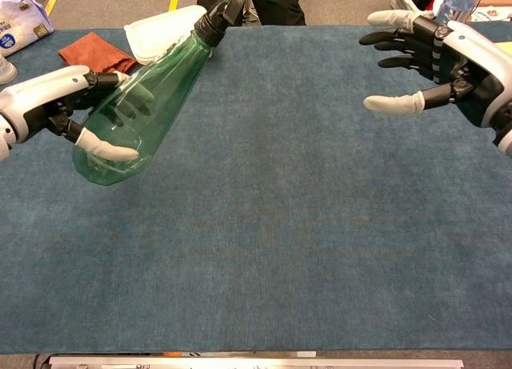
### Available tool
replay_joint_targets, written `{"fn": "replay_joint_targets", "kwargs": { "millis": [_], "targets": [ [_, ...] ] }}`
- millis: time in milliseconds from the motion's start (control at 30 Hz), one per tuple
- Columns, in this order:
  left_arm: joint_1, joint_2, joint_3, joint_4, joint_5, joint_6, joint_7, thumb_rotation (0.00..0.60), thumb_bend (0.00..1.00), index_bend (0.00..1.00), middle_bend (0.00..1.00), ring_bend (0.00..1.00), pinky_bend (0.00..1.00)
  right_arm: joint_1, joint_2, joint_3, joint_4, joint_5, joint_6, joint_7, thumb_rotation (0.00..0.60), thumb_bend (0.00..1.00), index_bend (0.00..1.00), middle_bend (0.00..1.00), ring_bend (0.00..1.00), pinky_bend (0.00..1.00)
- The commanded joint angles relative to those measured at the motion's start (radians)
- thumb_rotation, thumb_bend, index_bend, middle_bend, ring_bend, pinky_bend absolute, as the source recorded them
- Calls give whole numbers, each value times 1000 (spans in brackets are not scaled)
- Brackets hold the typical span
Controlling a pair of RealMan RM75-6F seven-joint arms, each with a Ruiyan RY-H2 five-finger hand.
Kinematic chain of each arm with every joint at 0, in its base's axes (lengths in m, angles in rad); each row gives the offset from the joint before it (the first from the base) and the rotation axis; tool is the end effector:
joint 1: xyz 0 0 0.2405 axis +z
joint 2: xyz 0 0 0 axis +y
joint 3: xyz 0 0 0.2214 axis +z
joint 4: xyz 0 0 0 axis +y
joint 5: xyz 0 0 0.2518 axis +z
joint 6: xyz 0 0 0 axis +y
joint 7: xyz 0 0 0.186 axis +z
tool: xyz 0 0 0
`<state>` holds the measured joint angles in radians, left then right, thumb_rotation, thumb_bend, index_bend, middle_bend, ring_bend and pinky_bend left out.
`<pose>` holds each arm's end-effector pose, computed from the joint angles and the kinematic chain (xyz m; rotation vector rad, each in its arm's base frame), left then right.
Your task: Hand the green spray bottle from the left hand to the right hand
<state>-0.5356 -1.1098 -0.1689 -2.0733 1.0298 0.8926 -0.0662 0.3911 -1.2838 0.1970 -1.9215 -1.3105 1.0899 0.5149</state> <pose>-0.1183 0.2827 -0.0090 -1.6224 -1.6996 -1.0588 -0.1214 -0.2894 -0.0006 1.2548 -1.8704 1.5393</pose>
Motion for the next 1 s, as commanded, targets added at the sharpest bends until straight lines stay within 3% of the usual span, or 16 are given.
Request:
{"fn": "replay_joint_targets", "kwargs": {
  "millis": [33,433,1000],
  "targets": [
    [-10,-14,-12,-10,-22,18,-1,600,174,444,423,354,585,30,-54,35,-28,81,-32,20,600,42,142,193,97,129],
    [-33,-90,-15,-23,-77,86,47,600,174,440,423,354,585,137,-273,122,-34,282,-43,-94,600,27,118,172,77,83],
    [-46,-127,-14,-32,-119,103,47,600,173,440,423,354,584,218,-414,227,-54,430,-11,-160,600,0,87,149,55,49]
  ]
}}
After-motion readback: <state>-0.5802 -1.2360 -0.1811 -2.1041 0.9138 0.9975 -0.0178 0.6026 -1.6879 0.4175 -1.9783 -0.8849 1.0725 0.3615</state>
